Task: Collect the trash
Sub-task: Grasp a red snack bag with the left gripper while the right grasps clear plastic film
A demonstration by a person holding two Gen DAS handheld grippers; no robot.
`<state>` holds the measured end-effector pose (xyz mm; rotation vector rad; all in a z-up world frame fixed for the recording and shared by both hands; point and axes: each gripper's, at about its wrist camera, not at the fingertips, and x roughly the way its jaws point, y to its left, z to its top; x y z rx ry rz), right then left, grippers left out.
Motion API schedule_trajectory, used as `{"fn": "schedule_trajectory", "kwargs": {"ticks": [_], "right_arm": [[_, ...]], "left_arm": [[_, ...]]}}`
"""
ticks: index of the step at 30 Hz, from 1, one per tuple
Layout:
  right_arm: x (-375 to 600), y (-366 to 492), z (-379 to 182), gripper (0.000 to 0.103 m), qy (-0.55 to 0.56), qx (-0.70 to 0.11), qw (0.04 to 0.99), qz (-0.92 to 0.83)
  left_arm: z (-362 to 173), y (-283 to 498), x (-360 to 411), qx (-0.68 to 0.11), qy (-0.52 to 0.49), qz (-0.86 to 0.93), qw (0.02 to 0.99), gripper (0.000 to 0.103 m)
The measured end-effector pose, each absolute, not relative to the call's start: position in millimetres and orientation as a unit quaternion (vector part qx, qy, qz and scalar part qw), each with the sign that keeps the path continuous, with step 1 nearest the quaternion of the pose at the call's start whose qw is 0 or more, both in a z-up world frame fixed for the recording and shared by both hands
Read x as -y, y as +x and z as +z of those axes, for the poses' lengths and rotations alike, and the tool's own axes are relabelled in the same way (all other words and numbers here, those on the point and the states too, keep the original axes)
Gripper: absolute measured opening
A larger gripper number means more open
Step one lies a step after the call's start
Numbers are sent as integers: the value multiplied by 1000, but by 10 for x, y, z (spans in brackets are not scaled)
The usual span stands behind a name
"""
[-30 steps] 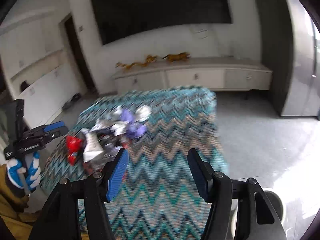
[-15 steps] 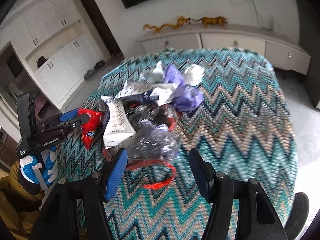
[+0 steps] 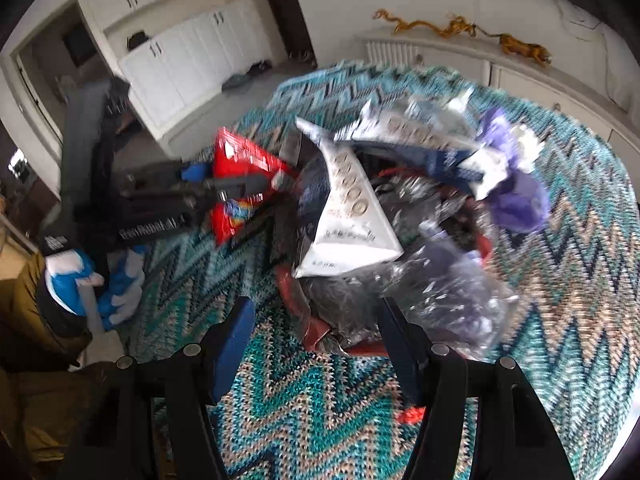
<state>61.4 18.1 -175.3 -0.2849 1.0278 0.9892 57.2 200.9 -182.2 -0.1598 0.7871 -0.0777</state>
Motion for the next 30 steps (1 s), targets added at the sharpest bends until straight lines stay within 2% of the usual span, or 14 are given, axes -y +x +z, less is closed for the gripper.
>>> {"fn": "schedule_trajectory", "kwargs": {"ticks": [3,6,11,30], "right_arm": [[-238,587,-1865,55,-155,-475,744,444],[-230,559,-1882,43,-159,-472,746,442],[-169,507,-1853,27,-154,-466,743,454],[239,306,-1422,23,-115,-430,729,520]], "left_arm": [[-1826,553,-2004,-383,-79,-43,919,23],[-1813,527,-1988,-381,-80,-45,920,16],[-1784,508,-2009,-379,-91,-45,920,13],[-1635,398,-2075,-371,-104,-38,922,11]]}}
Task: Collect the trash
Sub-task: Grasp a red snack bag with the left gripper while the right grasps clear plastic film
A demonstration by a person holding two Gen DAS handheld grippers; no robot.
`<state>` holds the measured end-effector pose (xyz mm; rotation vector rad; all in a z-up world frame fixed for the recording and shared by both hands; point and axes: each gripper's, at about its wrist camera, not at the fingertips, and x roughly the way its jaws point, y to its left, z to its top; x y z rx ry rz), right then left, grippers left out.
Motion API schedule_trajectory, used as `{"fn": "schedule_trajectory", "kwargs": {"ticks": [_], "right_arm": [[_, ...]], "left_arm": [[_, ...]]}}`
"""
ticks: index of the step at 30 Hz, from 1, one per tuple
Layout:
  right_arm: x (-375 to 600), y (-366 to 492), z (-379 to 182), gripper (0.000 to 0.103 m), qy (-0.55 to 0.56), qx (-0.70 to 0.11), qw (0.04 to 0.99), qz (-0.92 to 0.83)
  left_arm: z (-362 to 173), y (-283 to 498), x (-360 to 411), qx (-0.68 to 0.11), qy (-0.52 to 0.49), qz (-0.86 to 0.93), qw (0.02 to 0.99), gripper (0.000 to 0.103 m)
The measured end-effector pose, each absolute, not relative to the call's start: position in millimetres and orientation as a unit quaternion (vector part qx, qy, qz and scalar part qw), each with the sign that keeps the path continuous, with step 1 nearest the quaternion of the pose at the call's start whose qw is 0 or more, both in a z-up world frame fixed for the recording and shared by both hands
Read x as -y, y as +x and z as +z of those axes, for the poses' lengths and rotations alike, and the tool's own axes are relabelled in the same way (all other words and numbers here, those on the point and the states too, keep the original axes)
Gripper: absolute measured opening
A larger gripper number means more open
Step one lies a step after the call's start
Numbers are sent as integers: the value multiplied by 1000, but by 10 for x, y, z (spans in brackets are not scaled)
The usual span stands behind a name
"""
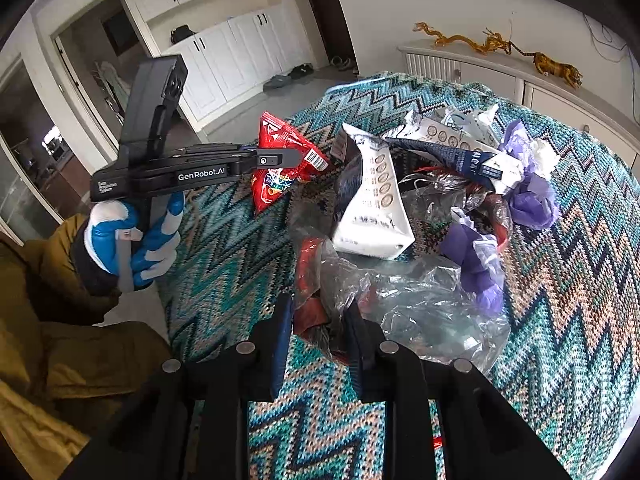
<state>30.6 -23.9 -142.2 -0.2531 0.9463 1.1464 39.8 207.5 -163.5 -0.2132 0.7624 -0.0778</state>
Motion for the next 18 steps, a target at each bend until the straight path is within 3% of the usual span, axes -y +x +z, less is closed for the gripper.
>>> {"fn": "schedule_trajectory", "kwargs": {"ticks": [18], "right_arm": [[963,536,-1065,23,-43,-367,801,471]], "left_arm": [[-1263,301,-1939,-346,-95,-50,932,10]]}}
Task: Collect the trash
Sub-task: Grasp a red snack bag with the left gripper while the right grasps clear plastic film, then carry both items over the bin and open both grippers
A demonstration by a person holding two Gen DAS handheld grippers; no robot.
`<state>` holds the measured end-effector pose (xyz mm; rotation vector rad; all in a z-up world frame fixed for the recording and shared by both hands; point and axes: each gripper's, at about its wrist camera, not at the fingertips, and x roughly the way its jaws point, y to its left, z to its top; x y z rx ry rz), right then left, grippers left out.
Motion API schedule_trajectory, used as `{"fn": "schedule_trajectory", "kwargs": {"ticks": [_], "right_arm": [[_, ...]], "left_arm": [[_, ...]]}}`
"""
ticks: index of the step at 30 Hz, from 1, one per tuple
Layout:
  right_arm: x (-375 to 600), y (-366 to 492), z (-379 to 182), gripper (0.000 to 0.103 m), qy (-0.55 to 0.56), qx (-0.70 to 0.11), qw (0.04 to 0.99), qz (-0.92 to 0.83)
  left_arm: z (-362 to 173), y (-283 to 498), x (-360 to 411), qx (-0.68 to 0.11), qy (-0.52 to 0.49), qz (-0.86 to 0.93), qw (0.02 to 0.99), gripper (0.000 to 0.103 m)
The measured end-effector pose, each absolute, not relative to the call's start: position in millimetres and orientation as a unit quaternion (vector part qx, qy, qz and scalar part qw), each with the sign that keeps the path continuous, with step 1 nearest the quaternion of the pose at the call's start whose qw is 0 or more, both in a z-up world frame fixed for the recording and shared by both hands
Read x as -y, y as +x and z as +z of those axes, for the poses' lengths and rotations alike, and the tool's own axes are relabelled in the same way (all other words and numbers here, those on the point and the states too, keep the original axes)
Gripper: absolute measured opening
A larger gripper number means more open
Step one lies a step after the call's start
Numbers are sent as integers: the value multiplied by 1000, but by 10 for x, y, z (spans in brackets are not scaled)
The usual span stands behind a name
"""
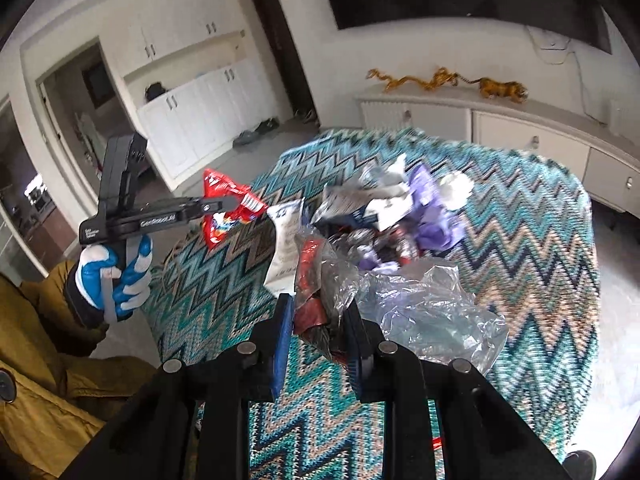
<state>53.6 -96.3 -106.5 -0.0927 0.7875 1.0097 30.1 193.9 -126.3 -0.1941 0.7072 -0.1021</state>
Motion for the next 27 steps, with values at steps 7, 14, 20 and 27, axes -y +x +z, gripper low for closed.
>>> {"fn": "schedule_trajectory", "kwargs": {"ticks": [7,14,20,27], "right_arm": [[1140,572,-1000,23,-20,-348,821,453],[1350,538,-942,23,-5,-330,839,433],[1634,469,-835,23,12,-310,862,400],[2116,367,-755,23,39,-288,894,342]], "left_arm": [[-1139,302,-1845,-340,-81,-52,936,10],[-1022,312,-1753,-332,-77,-63,938,10],[-897,352,-1581,-323,-64,-86,941,10],[-766,430,-1300,-313,-52,-116,941,10]]}}
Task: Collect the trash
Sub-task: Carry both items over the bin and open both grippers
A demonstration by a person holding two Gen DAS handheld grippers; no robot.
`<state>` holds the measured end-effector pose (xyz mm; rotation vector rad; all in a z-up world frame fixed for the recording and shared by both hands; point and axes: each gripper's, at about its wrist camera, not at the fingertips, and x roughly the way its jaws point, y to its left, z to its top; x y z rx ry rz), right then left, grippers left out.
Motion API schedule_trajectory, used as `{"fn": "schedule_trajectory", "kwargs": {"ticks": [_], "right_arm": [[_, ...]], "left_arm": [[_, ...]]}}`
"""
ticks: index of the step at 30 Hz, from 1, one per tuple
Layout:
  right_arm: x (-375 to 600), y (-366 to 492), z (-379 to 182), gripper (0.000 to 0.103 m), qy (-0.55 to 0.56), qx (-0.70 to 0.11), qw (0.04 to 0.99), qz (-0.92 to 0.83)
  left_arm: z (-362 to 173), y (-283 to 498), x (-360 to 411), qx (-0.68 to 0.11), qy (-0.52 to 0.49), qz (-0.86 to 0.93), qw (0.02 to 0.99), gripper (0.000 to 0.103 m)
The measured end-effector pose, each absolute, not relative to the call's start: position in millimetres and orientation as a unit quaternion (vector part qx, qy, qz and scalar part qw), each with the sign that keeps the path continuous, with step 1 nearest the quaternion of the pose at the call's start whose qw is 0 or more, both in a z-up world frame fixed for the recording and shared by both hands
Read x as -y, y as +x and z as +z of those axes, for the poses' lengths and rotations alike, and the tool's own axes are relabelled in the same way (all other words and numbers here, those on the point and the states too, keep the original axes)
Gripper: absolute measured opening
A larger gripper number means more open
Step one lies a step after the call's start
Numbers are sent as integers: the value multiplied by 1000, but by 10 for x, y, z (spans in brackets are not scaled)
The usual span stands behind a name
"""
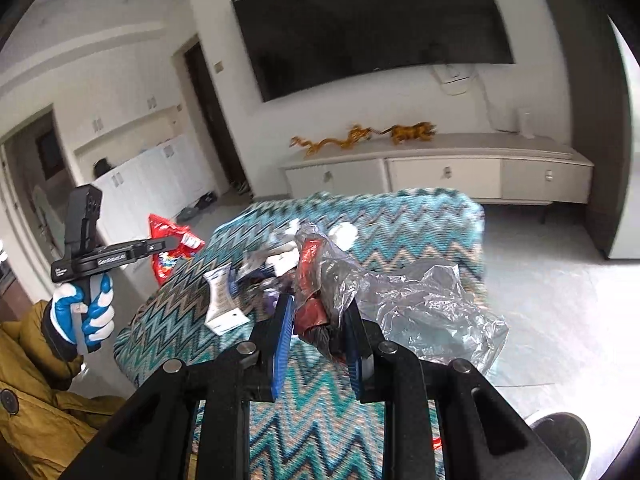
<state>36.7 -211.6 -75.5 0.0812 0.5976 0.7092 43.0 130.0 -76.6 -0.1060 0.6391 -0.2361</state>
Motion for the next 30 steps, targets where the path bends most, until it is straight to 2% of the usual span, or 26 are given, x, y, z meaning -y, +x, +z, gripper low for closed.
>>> {"fn": "schedule_trajectory", "kwargs": {"ticks": [8,15,23,30], "right_arm": [[2737,215,-746,23,72,-273,922,266],[3389,169,-928,23,113,-279,935,186],[4203,311,-1622,23,215,-328,913,111],[4724,471,-2335,25,284,-376,880,69]], "left_arm": [[-649,620,-709,-320,-26,-179,930,10],[-618,862,310,-336,22,-275,901,10],[-837,1065,1809,-376,77,-379,842,10],[-1288,1234,2892,-437,79,-422,791,11]]}}
